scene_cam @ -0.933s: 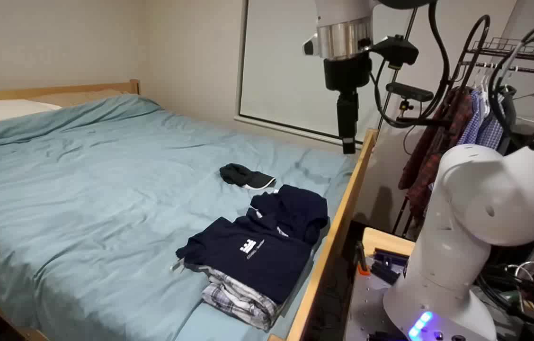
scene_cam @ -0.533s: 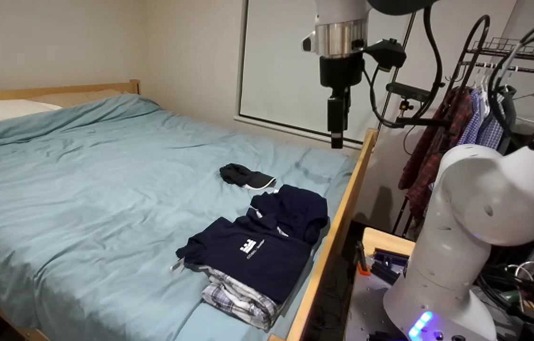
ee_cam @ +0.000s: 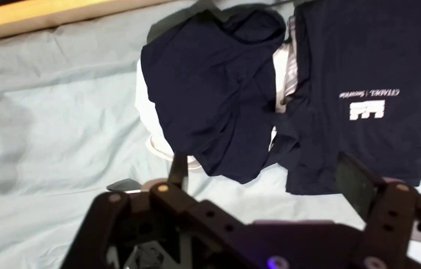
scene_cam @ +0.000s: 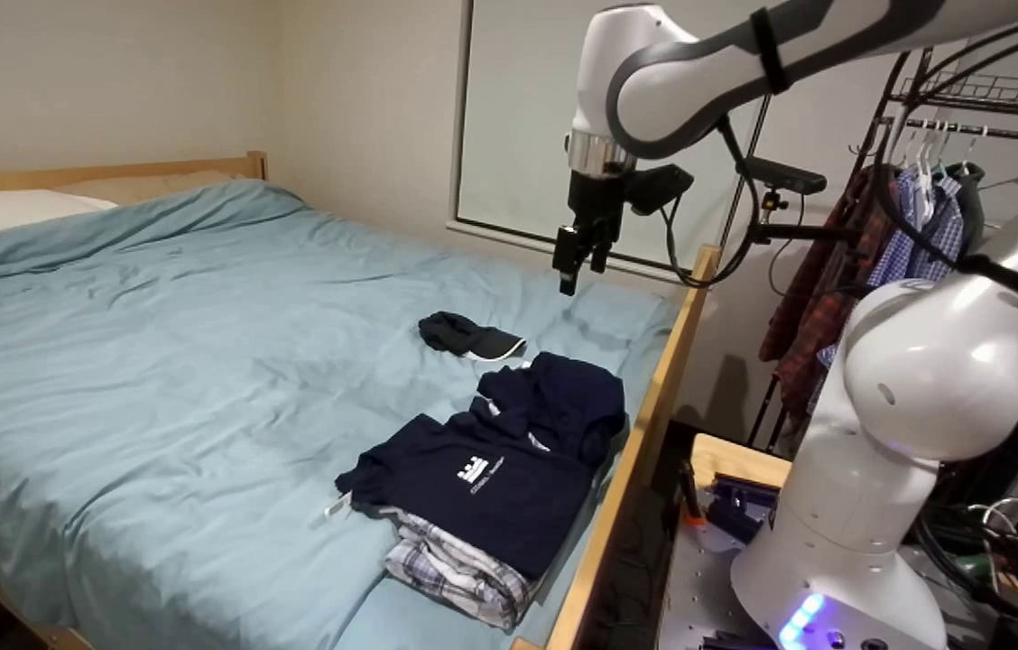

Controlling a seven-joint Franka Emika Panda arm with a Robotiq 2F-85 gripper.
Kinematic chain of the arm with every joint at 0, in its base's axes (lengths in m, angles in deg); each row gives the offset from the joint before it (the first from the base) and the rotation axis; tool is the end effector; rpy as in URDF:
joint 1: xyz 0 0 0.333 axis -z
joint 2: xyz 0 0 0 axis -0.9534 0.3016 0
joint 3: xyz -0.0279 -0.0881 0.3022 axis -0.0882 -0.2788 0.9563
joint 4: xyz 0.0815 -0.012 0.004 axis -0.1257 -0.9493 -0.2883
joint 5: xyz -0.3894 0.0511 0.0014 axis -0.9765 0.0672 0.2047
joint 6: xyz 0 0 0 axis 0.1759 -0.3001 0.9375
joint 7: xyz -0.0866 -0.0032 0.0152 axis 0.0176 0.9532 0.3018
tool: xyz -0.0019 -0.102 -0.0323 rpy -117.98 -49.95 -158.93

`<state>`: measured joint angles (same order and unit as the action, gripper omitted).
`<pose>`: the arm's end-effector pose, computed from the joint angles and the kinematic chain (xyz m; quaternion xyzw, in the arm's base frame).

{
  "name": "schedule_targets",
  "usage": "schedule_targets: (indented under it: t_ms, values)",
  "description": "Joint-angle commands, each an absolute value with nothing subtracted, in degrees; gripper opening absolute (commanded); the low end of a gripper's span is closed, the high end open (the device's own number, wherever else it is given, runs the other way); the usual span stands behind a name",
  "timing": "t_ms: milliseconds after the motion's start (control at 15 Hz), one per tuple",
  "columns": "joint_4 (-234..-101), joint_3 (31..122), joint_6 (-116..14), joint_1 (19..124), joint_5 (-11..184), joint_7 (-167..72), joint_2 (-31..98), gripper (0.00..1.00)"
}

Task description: Move the blue t-shirt to the left side of the bed

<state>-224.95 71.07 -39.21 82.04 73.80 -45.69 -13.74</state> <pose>0.3562 -0.1335 0.4262 0.9909 -0.1067 0.0202 0.0792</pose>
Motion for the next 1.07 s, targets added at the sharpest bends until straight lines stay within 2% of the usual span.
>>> schedule_targets:
  t_ms: [0, 133, 200, 533, 800, 1000]
  values:
    - [-220.29, 72.65, -48.87, 86.18, 70.03, -50.26, -0.86, 1.0]
    - [-215.69, 75.09, -45.45, 88.19, 63.48, -54.25, 3.54, 1.0]
    - [-220.73, 72.7, -47.33, 86.54, 67.32, -50.68, -1.46, 1.0]
    - [-215.6, 73.59, -45.47, 86.69, 64.37, -51.96, 4.32, 1.0]
    - [-213.73, 72.26, -44.22, 88.55, 53.47, -52.77, 14.29, 1.0]
    - [-213.31, 69.02, -51.61, 87.58, 51.46, -44.84, 22.09, 1.0]
